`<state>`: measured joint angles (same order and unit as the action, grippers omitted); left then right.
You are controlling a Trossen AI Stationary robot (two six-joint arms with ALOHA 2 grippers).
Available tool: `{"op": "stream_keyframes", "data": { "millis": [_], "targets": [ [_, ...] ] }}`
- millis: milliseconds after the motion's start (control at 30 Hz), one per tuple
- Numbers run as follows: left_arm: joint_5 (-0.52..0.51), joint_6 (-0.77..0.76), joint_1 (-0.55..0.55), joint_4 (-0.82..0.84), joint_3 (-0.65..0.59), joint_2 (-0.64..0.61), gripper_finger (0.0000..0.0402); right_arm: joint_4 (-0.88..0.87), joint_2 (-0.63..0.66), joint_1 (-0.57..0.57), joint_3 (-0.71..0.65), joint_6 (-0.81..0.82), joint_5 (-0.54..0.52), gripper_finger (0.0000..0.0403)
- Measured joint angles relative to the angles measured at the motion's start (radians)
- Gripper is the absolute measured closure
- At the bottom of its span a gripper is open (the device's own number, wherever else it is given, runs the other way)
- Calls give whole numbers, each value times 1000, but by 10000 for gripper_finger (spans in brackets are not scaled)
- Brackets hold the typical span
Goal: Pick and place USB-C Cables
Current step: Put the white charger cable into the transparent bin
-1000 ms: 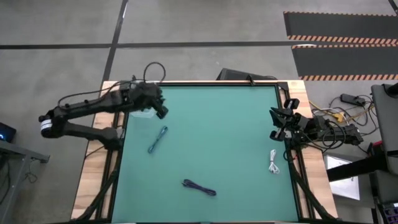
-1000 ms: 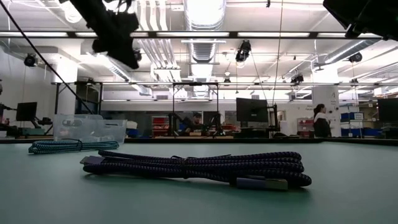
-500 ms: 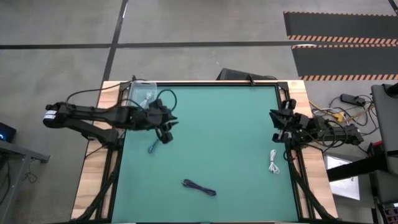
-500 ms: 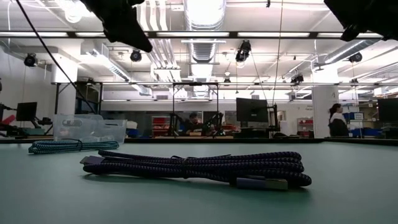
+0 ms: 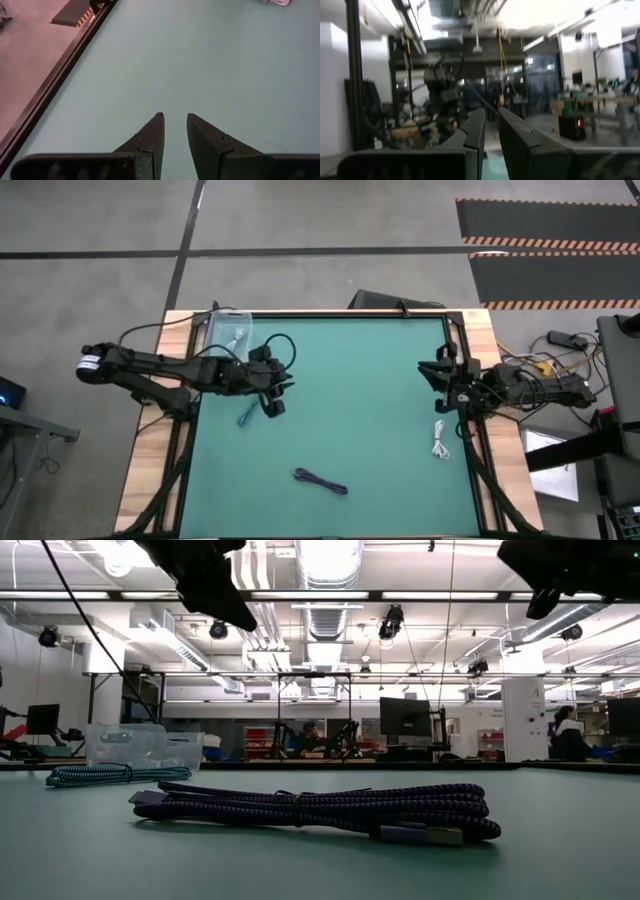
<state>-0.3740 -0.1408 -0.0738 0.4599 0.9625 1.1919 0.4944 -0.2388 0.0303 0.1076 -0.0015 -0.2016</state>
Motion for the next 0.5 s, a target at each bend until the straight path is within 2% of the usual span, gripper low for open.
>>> {"op": "stream_keyframes", "data": {
  "millis": [233,500],
  "targets": [
    [-50,27,0,-14,-2,-8,334,-254,-167,0,170,125,-8,360],
    [-111,51,0,-13,-2,-9,334,-686,-321,0,393,373,-8,360]
  ]
}}
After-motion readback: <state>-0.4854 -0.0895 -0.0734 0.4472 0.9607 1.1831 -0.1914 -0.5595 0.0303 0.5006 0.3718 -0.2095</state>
